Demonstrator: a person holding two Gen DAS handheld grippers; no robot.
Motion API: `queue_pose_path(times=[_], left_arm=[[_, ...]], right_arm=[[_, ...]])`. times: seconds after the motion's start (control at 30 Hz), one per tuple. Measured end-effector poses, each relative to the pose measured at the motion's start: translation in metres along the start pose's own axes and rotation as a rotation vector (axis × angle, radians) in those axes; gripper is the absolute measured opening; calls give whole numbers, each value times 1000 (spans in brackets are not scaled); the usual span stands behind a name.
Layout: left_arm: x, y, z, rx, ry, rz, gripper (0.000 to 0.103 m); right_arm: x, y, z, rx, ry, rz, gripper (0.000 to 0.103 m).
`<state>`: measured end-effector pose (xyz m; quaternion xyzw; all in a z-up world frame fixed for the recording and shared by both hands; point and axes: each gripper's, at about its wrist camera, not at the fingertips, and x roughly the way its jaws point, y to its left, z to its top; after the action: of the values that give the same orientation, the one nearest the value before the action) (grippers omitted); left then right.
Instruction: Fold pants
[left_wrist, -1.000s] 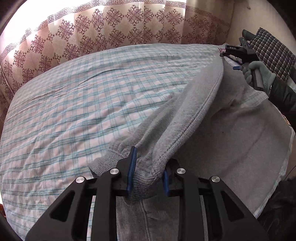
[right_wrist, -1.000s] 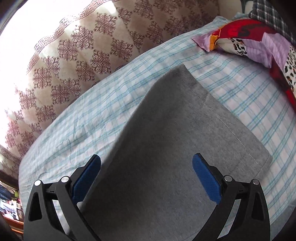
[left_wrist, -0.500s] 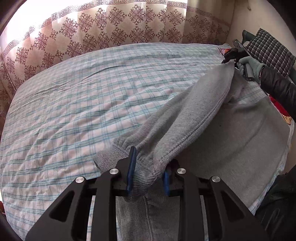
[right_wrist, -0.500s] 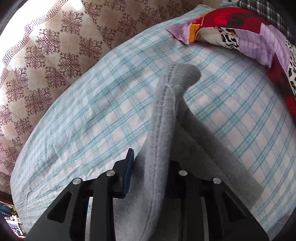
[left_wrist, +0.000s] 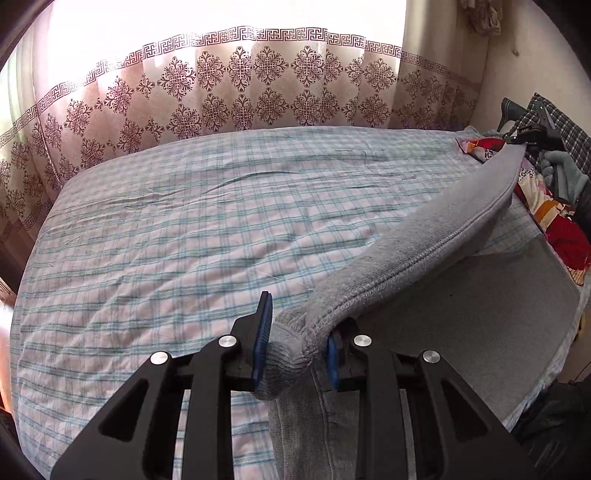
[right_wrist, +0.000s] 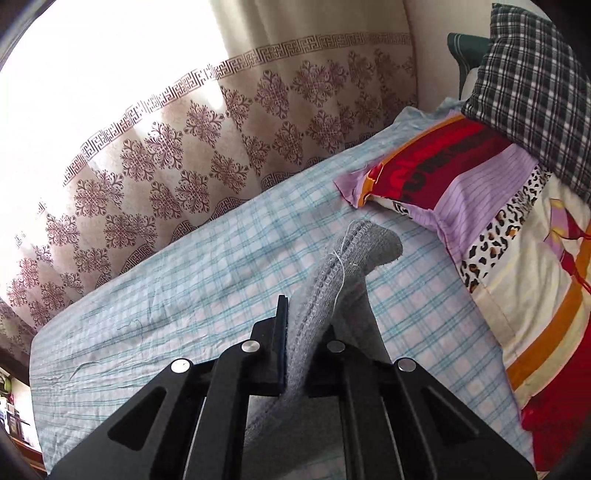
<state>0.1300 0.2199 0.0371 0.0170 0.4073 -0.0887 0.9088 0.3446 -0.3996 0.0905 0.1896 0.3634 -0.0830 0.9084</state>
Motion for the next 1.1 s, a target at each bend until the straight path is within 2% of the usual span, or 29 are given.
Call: queue_pose_path(times=[0.23, 0.43, 0.63, 0.8, 0.97, 1.1], left_arm=[[-32, -7, -13, 35, -43, -16, 26], [-53, -21, -49, 96, -45, -60, 26], [-49, -39, -92, 178, 17, -95, 27], [-35, -51, -116, 239, 71, -86, 27], [-28, -47, -122, 228, 86, -80, 30], [-30, -48, -122, 246, 76, -63, 32]], right_arm=[[-86, -34, -19, 50, -64, 53, 5], [-139, -90, -82, 94, -71, 55, 5], [-155, -165, -170, 208, 7, 9, 5], [-155, -203, -225, 284, 71, -21, 5], [-146, -212, -253, 285, 101, -48, 5], [-158, -204, -254, 252, 70, -42, 5]])
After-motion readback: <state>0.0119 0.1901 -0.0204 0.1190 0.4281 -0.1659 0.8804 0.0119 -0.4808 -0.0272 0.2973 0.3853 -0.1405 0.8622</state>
